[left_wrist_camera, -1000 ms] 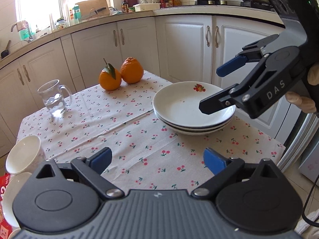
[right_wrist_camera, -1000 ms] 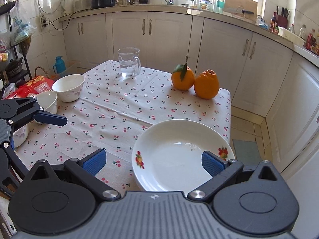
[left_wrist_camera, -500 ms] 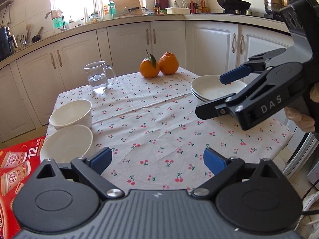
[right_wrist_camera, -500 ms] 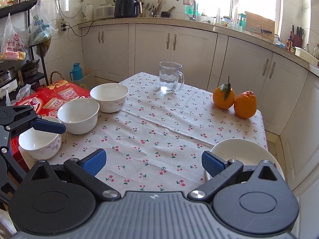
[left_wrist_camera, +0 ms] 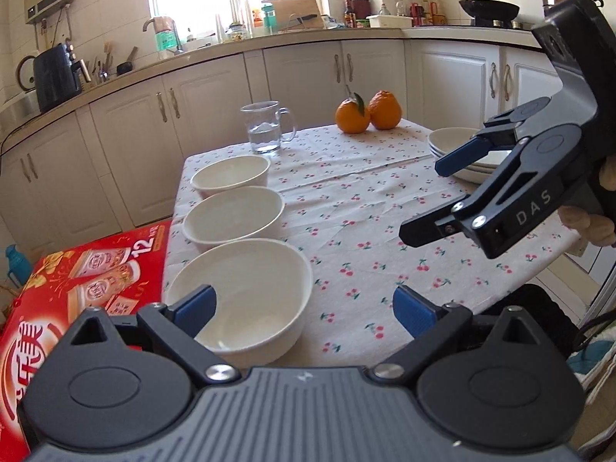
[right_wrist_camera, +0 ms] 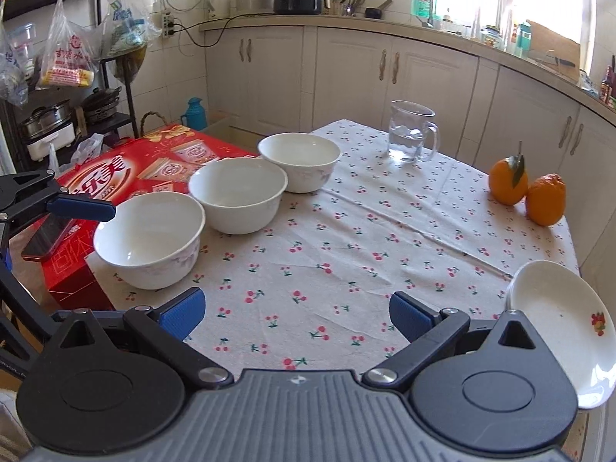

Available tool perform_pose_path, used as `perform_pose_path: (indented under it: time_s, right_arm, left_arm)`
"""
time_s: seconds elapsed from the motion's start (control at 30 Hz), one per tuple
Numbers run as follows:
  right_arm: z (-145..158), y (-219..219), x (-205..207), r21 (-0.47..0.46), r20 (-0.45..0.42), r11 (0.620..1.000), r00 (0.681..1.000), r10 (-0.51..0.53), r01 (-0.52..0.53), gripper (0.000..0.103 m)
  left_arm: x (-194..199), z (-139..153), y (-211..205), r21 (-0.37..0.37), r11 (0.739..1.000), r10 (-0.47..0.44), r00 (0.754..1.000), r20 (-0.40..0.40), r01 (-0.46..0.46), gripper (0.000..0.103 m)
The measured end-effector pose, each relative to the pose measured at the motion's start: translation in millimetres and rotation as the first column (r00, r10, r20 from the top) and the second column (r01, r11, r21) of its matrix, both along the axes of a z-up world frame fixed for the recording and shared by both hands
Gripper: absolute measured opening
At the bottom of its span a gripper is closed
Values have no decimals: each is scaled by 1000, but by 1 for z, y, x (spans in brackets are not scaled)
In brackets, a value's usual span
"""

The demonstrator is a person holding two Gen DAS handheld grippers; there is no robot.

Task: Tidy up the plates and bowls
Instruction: 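Move the right gripper over to the row of white bowls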

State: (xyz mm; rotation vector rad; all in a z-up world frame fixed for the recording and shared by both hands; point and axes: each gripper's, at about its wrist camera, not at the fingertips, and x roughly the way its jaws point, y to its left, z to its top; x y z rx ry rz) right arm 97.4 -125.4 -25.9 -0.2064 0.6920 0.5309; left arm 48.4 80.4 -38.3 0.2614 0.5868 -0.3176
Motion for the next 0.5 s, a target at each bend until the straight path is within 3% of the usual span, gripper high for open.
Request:
perform_pose_path:
  time_s: [0.23, 0.5]
  right_arm:
    - [-1, 40, 12, 9, -20, 993, 993, 117, -117, 103]
    - [-6, 76, 33, 49, -66, 977, 975, 211, -208, 101]
  left_arm:
    - [6, -18, 29, 18, 998, 58, 998, -29, -57, 98]
    - [19, -28, 38, -7, 1000, 20, 999, -40, -21, 98]
